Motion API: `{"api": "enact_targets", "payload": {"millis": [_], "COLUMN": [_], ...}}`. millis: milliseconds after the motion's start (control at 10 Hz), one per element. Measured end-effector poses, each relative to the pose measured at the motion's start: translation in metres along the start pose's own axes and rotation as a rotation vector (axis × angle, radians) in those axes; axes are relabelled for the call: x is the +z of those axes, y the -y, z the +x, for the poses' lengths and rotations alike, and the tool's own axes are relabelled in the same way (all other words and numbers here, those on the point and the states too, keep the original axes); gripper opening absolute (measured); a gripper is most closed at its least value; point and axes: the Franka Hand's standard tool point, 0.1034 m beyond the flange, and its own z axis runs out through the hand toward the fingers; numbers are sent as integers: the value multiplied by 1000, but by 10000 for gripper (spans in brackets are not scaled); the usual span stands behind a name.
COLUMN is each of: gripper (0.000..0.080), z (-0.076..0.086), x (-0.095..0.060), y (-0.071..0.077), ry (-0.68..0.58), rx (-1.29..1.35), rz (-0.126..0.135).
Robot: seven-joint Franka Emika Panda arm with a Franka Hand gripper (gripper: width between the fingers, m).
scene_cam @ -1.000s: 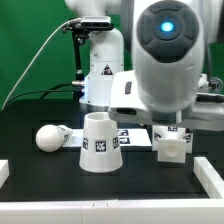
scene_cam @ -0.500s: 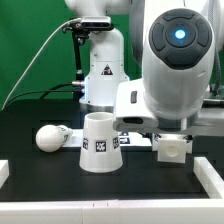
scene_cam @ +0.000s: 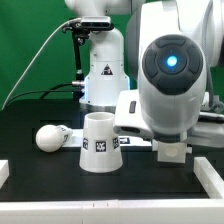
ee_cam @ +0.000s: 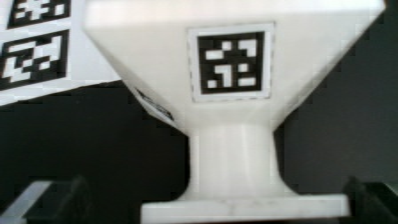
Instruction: Assemble lamp
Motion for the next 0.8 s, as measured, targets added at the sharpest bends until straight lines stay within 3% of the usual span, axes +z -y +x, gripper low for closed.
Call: {"api": "enact_targets", "payload": {"millis": [300, 700, 800], "gripper": [699, 671, 528], "z": [-4, -3, -3], "x": [9, 9, 8], "y": [12, 10, 10], "ry": [17, 17, 17], "rx": [16, 20, 20], "rz": [-8, -4, -4]}}
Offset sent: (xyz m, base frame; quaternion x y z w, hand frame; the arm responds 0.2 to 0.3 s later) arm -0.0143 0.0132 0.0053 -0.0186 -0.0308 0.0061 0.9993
